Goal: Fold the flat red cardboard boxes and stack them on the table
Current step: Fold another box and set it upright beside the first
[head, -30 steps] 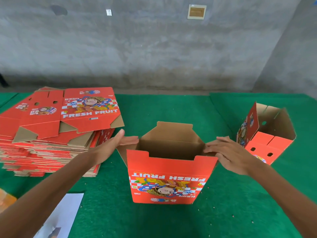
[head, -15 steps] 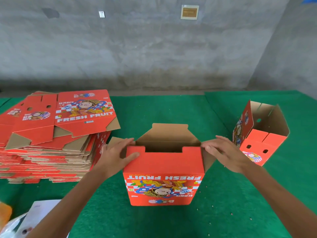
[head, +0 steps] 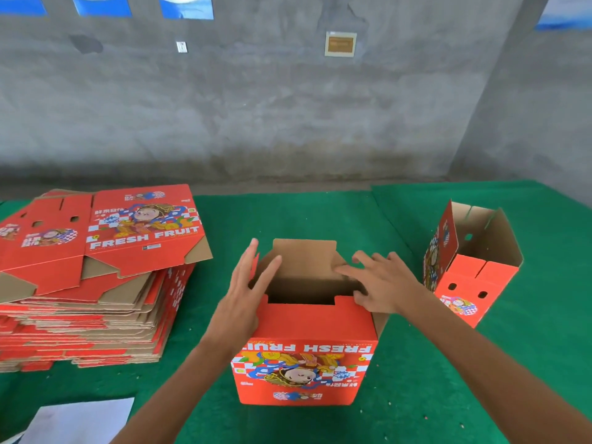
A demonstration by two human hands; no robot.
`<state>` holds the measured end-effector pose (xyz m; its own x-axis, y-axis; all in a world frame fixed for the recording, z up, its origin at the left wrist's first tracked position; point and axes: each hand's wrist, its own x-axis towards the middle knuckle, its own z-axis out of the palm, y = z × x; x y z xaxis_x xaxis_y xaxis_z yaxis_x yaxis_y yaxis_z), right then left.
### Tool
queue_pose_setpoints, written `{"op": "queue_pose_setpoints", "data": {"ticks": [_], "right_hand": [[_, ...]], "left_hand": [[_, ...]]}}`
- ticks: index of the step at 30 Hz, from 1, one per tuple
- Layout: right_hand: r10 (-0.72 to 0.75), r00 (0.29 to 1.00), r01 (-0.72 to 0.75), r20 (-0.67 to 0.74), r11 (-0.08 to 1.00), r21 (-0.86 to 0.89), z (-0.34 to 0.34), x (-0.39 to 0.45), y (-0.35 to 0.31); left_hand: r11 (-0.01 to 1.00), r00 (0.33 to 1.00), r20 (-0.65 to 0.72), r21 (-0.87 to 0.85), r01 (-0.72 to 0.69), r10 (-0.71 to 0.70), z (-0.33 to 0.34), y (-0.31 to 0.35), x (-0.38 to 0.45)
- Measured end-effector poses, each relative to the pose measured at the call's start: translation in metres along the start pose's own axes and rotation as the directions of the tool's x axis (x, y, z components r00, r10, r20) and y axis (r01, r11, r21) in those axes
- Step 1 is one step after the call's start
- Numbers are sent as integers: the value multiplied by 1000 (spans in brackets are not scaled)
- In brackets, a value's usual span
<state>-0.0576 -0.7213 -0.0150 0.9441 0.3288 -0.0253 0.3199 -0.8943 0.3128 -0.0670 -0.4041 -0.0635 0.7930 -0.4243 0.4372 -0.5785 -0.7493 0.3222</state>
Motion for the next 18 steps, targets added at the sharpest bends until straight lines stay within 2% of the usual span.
{"op": "queue_pose_setpoints", "data": {"ticks": [2, 4, 7, 9, 11, 13, 15, 16, 18], "right_hand": [[12, 1000, -10, -22, 997, 81, -2, 10, 0], [30, 999, -27, -18, 987, 156, -4, 19, 0], [53, 998, -49, -18, 981, 190, -6, 29, 1], [102, 993, -94, -60, 988, 122, -7, 30, 2], [292, 951, -283, -103, 954, 100, -8, 24, 6], [510, 856, -449, -82, 812, 372, -7, 16, 15], [562, 826, -361, -31, 571, 738, -5, 9, 14], [539, 841, -278, -46, 504, 817, -5, 6, 9], [502, 860, -171, -95, 459, 872, 1, 2, -4]], "left_hand": [[990, 996, 63, -134, -48, 57, 2, -11, -6], [980, 987, 161, -200, 13, 20, 3, -21, -8], [991, 981, 194, -136, 1, 26, 12, -31, -2], [996, 970, 243, -77, 40, -20, 16, -31, 5], [992, 956, 279, -69, 107, -84, 20, -31, 12], [987, 956, 277, -95, 132, -101, 19, -30, 16], [992, 965, 249, -71, 103, -82, 20, -27, 17], [994, 969, 236, -57, 93, -77, 21, -26, 18], [991, 973, 212, -71, 109, -92, 23, -25, 21]]}}
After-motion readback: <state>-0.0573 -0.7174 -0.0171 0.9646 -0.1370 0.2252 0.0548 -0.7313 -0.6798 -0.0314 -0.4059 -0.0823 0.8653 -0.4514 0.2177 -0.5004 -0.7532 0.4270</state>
